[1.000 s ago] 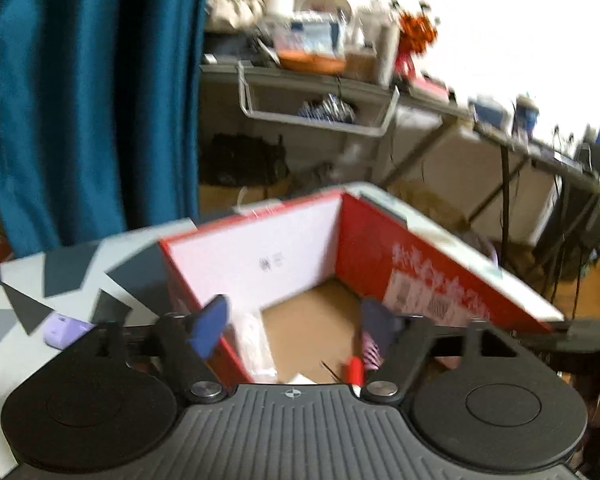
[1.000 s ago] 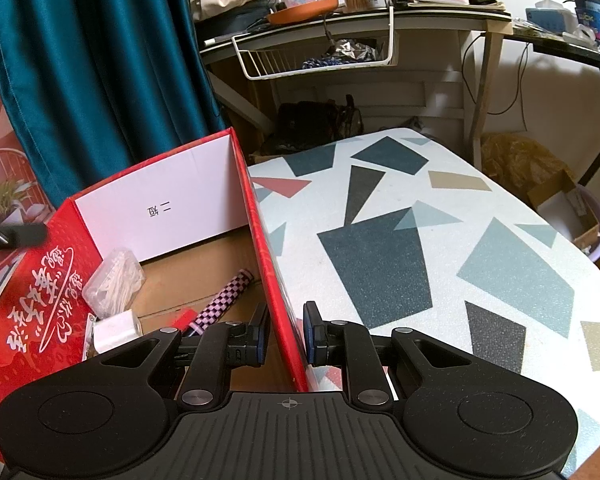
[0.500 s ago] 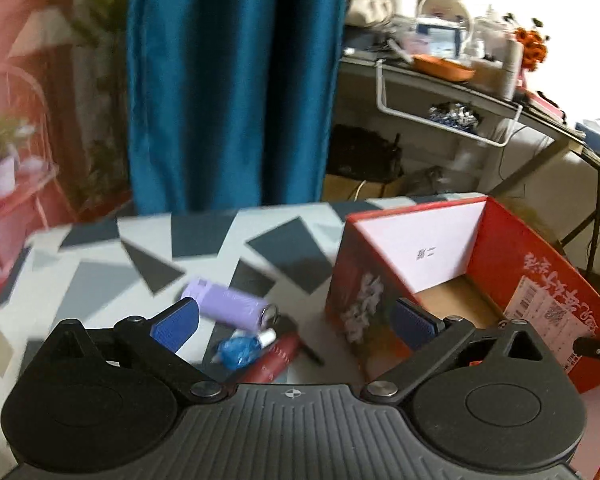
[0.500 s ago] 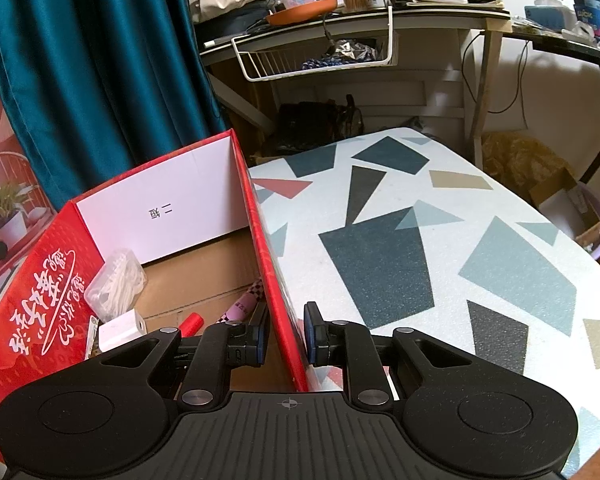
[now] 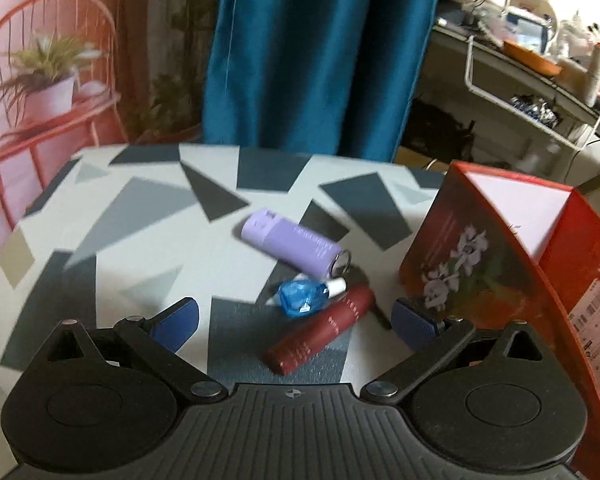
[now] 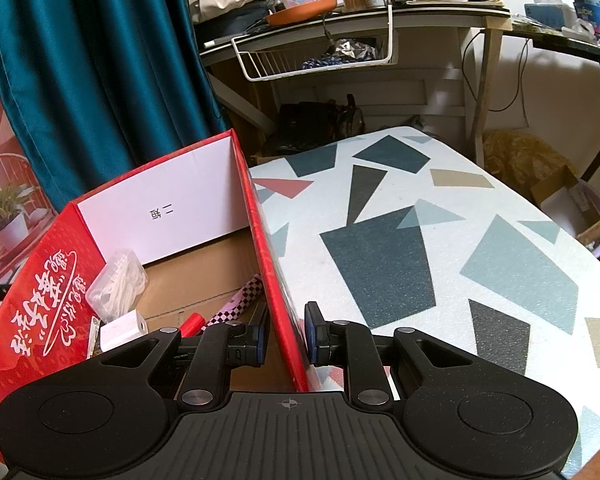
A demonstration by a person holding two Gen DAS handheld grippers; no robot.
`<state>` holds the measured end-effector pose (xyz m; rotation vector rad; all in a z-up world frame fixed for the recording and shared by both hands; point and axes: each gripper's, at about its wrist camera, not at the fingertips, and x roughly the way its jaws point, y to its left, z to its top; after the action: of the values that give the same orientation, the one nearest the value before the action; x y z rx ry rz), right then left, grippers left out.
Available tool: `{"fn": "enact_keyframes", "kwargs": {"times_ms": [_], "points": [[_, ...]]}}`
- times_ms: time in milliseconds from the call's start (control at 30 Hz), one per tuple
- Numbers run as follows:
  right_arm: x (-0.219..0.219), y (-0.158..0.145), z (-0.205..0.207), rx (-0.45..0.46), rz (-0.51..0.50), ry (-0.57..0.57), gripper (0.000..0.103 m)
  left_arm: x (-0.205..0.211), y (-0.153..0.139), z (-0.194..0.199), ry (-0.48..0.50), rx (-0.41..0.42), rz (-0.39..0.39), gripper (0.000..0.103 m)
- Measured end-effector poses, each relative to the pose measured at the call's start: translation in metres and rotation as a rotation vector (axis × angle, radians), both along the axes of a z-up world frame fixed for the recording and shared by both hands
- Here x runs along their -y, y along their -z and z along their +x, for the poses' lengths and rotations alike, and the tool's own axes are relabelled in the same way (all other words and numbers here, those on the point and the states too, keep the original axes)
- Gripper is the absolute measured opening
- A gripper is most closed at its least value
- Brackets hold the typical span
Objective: Organize rigid objects
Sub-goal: 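Move the left tool back to the dark red roll-on tube, then close the left tool on the dark red tube and lift it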
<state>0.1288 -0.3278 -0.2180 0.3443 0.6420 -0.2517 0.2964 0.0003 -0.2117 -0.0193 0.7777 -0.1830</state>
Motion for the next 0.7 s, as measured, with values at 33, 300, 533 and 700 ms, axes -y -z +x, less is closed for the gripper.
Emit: {"fn": "enact_keyframes", "kwargs": {"times_ms": [33,300,533,700], "points": [[0.000,0.000,0.000,0.000,0.001,-0.001,0.018,0.001,0.002,0.002,-0.003,-0.014,0.000,0.103],[-0.002,-0.001,0.001,-0.005,-0.026,-0.011,0.017,0.020,0.008,0.023,-0.185,-0.098,0.114,0.103],[-0.001,-0.001,0.000,0.003,-0.020,-0.030,0.019,0.031,0.014,0.034,-0.116,-0.093,0.096,0.091],[0.000,-0.002,0.000,0.008,-0.017,-0.032,0.019,0.040,0.024,0.028,-0.013,-0.084,0.108,0.071]]}}
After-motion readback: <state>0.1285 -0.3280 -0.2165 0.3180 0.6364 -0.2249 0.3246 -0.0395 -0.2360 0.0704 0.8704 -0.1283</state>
